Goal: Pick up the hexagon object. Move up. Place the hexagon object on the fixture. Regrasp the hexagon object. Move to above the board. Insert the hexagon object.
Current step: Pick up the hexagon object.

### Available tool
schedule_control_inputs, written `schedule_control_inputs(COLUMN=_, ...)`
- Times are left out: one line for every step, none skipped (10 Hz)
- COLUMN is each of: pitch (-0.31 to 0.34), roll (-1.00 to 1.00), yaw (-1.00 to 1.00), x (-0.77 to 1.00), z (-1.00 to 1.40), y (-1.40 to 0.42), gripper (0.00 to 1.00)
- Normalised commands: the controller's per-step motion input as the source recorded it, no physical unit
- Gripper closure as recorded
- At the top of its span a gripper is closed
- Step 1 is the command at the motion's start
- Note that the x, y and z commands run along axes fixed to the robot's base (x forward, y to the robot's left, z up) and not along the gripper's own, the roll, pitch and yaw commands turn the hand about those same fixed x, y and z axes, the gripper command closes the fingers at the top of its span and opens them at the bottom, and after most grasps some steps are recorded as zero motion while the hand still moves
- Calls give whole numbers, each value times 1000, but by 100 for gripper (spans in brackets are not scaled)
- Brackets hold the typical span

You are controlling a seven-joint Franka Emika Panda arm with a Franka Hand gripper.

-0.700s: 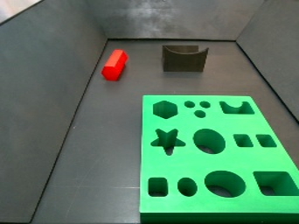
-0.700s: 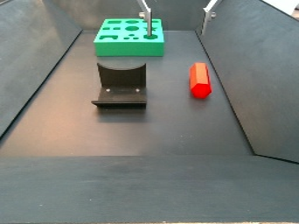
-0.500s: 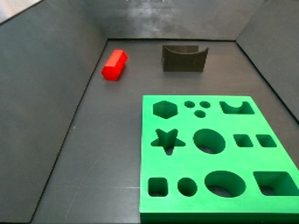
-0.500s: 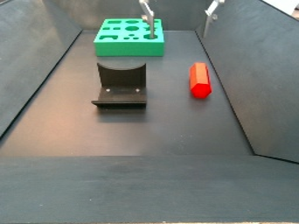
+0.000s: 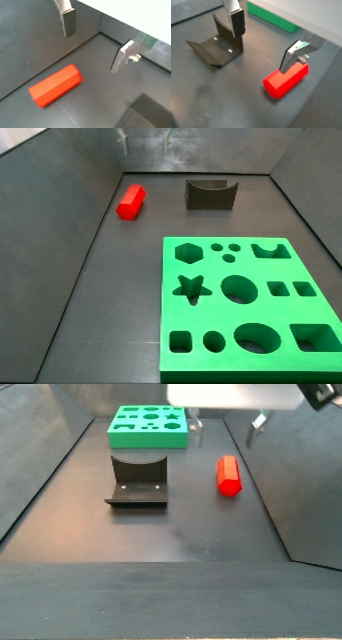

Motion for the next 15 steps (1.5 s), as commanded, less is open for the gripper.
schedule_control_inputs(pitch=-354, roll=-90, yaw=0, x=-483, z=-440, y=-246, gripper=0)
schedule_control_inputs(pitch=-369, roll=-87, yaw=0, x=-417, z=-434, y=-283, gripper=0)
schedule_control_inputs(pitch=-360, roll=-89, yaw=-6, x=-320, z=-471, y=-280, gripper=0)
schedule_control_inputs(pitch=-340, roll=-66, yaw=0, x=-126, z=-551, y=-260, gripper=0)
schedule_control_inputs(pitch=-371, roll=-171, yaw=-51, x=-40, z=-389, y=-271, gripper=0)
schedule_control_inputs(pitch=-379, roll=-164, yaw=-46, x=0, z=-406, y=-257, gripper=0)
schedule_control_inputs(pitch=-379, roll=-154, yaw=-43, x=0, z=-431, y=-234, gripper=0)
schedule_control_inputs(pitch=-411, roll=-160, yaw=-109, x=0, z=-391, y=-274, gripper=0)
schedule_control_inputs(pitch=-399, roll=-137, yaw=-97, x=0, z=-440, y=-229, gripper=0)
schedule_control_inputs(pitch=-371, roll=-74, yaw=-83, x=-23, z=-526, y=-40, gripper=0)
schedule_control_inputs(pitch=-340, roll=-43, yaw=-89, x=0, z=-540, y=17, gripper=0)
schedule_control_inputs(pitch=-279, roll=0, yaw=-43, x=0, z=-600, y=211, gripper=0)
schedule_control_inputs(pitch=-256, roll=0, yaw=0, x=-46, z=-686, y=283, gripper=0)
schedule_control_inputs(pitch=-254, roll=-20, yaw=-3, x=-80, z=-729, y=186, gripper=0)
schedule_control_inputs(pitch=-269, roll=-61, yaw=-31, x=-80, z=-717, y=111, gripper=0)
